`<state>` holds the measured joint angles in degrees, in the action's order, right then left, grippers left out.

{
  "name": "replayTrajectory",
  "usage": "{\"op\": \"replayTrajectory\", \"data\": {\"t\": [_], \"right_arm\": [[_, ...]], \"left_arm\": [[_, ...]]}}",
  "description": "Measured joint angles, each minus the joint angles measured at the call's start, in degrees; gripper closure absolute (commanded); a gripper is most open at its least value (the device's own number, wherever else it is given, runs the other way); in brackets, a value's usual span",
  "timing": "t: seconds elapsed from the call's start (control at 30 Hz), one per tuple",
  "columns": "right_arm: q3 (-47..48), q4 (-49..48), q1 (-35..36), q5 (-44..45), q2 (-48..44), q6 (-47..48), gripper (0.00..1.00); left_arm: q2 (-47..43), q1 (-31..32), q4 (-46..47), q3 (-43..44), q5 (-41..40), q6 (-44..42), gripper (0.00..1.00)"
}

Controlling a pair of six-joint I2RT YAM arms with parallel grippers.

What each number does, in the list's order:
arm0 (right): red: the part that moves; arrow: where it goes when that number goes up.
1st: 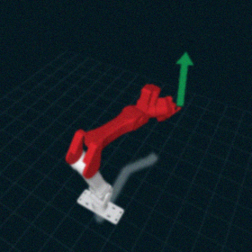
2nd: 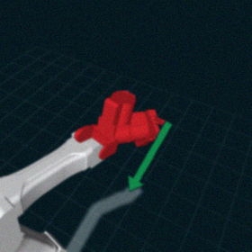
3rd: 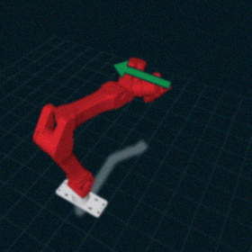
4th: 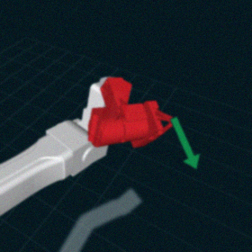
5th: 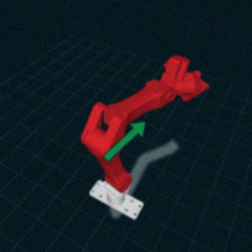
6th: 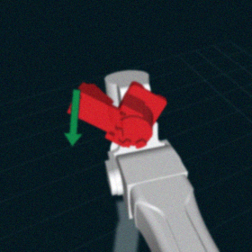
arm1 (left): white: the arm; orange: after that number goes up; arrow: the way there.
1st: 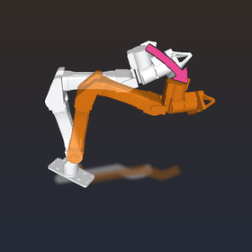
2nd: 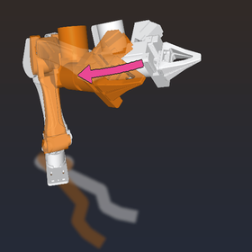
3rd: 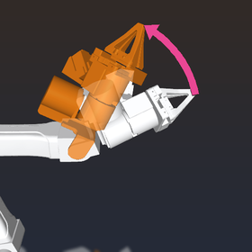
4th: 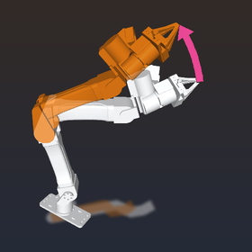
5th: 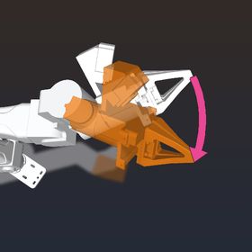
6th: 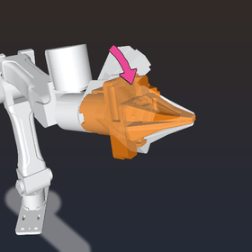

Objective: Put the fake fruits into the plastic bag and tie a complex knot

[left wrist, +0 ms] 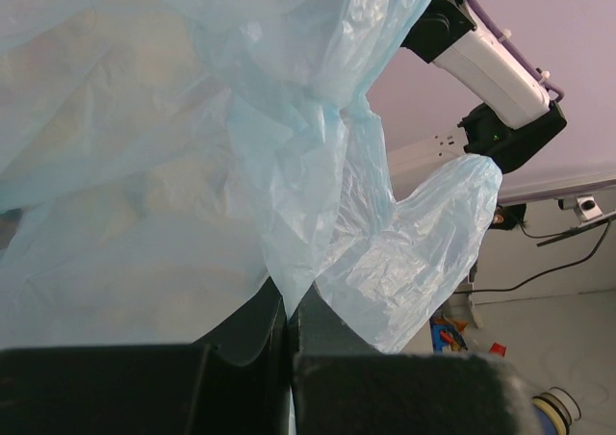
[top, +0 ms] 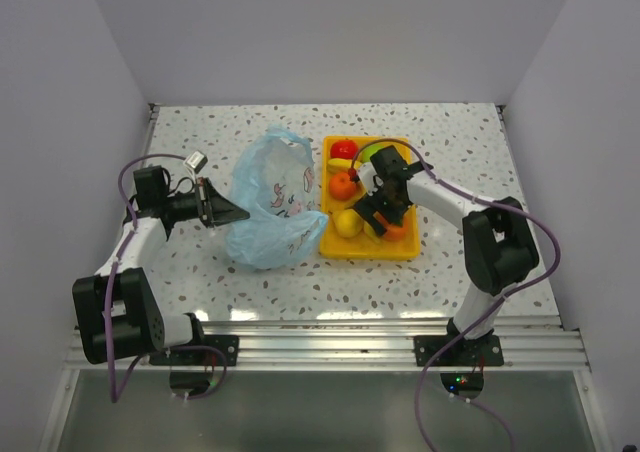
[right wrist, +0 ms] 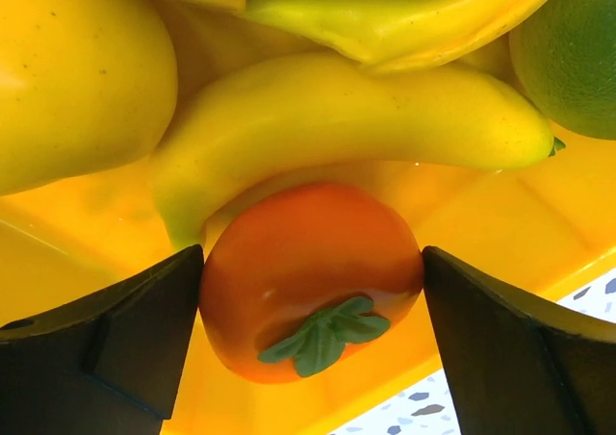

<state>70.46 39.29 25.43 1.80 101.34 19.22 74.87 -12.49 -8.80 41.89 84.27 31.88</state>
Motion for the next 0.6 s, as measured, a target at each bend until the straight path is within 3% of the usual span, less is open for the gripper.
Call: {"op": "replayTrajectory", "data": {"t": [0.03,0.07,0.17,0.4,0.6], "right_arm": [[0.00,0.04,0.00,0.04,0.00,0.09,0.11],[0.02,0.13,0.00,0.04,0.00,0.15,0.23],[0.35,0.94,0.00,-0.11,0.00,0.52,0.37],[4.76,6.34,0.00,-2.58,-1.68,-0.04,0.43],[17.25,9.84,-0.04,-11.67,-7.15,-3.58,0.43]], "left_arm": [[0.00,0.00,0.00,0.00,0.00,0.00,1.00],[0.00,0.00,0.00,0.00,0.00,0.00,1.00],[0.00,0.00,0.00,0.00,0.00,0.00,1.00],[-0.02,0.00,0.00,0.00,0.00,0.00,1.00],[-0.02,0.00,-0.02,0.00,0.00,0.00,1.00]]}}
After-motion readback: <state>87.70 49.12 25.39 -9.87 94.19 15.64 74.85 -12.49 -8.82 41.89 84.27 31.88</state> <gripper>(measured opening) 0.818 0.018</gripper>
